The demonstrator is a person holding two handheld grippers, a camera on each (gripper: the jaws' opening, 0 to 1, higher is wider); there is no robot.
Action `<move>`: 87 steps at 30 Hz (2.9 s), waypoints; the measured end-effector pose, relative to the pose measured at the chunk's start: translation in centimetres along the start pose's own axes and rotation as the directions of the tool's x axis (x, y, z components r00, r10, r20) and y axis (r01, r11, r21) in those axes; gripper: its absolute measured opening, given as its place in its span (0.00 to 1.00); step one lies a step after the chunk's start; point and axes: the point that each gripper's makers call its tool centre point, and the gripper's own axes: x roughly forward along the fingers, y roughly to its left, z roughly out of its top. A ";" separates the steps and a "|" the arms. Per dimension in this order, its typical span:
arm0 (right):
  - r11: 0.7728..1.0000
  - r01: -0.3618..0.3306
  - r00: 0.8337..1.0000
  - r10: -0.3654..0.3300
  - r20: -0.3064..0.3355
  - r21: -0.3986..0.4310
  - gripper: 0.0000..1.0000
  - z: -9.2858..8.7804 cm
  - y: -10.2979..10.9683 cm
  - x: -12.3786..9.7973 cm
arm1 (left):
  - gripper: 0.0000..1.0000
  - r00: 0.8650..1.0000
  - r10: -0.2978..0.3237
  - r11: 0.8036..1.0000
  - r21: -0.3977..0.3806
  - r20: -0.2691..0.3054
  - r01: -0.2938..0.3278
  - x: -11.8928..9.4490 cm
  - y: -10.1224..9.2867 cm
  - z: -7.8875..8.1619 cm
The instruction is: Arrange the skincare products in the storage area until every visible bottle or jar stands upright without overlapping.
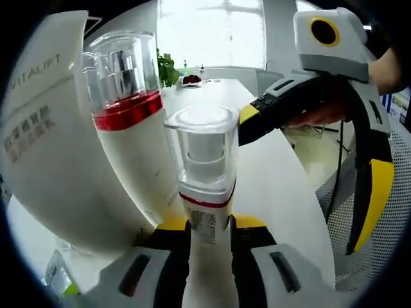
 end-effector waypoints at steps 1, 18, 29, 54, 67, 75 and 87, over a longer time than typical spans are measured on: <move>1.000 0.000 1.000 0.000 0.000 0.000 0.74 0.0 0.0 0.0 | 0.22 1.000 0.000 1.000 -0.003 0.001 0.000 0.0 0.0 0.0; 1.000 0.000 1.000 0.000 0.004 -0.012 0.77 0.6 0.7 0.1 | 0.34 1.000 0.012 0.999 -0.038 -0.015 -0.013 -2.3 -0.1 -1.0; 0.999 -0.001 1.000 0.001 0.008 -0.035 0.81 1.3 1.6 -0.7 | 0.45 0.999 0.051 0.987 -0.150 -0.008 -0.051 -5.5 -0.4 -1.8; 0.998 -0.021 1.000 0.022 0.022 -0.056 0.87 2.1 3.7 -1.7 | 0.74 0.985 0.173 0.907 -0.386 -0.017 -0.166 -12.3 -1.9 -4.7; 0.997 -0.034 0.999 0.036 0.025 -0.074 0.87 2.4 4.3 -1.9 | 0.87 0.963 0.269 0.840 -0.484 -0.020 -0.245 -16.5 -2.6 -6.5; 0.997 -0.034 0.999 0.036 0.024 -0.069 0.87 2.2 4.3 -2.2 | 0.91 0.947 0.321 0.806 -0.519 -0.019 -0.284 -18.8 -2.7 -7.2; 0.997 -0.038 0.999 0.040 0.022 -0.074 0.87 2.3 4.4 -2.4 | 0.95 0.924 0.381 0.762 -0.560 -0.017 -0.324 -21.5 -3.0 -7.6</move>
